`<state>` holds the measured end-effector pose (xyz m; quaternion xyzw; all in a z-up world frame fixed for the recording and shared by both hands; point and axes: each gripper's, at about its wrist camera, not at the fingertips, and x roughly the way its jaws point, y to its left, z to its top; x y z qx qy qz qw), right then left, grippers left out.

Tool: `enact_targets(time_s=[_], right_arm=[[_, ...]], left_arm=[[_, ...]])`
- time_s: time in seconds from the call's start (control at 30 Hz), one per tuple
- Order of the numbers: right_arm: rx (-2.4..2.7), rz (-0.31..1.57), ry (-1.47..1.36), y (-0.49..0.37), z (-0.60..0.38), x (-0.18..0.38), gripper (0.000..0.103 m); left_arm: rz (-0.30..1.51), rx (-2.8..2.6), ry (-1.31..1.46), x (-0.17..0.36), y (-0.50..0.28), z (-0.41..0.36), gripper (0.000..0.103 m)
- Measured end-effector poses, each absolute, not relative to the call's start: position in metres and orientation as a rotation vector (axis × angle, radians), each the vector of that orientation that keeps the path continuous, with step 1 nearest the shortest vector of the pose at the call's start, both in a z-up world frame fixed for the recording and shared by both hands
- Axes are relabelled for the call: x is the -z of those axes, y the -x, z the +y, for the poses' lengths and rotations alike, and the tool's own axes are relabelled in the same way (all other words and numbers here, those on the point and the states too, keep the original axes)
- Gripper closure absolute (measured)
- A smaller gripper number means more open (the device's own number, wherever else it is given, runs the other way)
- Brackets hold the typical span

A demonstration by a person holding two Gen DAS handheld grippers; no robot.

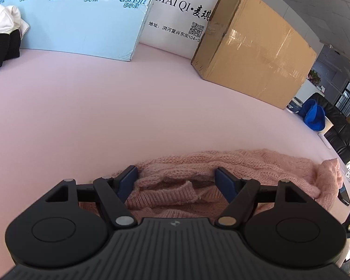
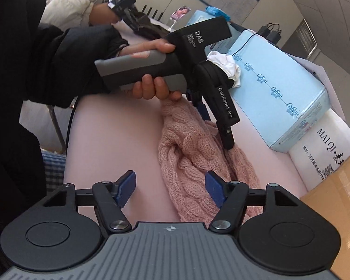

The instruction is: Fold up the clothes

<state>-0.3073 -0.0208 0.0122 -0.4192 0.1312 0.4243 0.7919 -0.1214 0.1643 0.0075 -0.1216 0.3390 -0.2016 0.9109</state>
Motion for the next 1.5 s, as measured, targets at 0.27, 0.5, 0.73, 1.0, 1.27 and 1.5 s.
enact_targets(time_s=[0.27,0.5,0.73,1.0,1.27,1.5], right_arm=[[-0.817,0.284,1.099,0.294,0.033,0.006,0.075],[-0.734,0.274,1.232,0.294,0.059,0.022,0.095],[-0.754,0.314,1.116,0.290,0.055,0.001,0.096],[-0.769,0.271,1.100,0.300,0.046,-0.019,0.096],[-0.795,0.292,1.013,0.298,0.021,-0.053,0.096],[-0.852,0.364,0.843,0.293,0.004,-0.091,0.096]], left_arm=[[0.693,0.437,0.286,-0.007,0.122,0.169,0.030],[0.690,0.442,0.305,-0.006,0.122,0.171,0.030],[0.637,0.435,0.269,-0.011,0.135,0.172,0.030],[0.583,0.426,0.382,-0.011,0.145,0.202,0.026],[0.604,0.407,0.409,-0.008,0.143,0.207,0.026],[0.532,0.419,0.452,-0.010,0.154,0.217,0.026]])
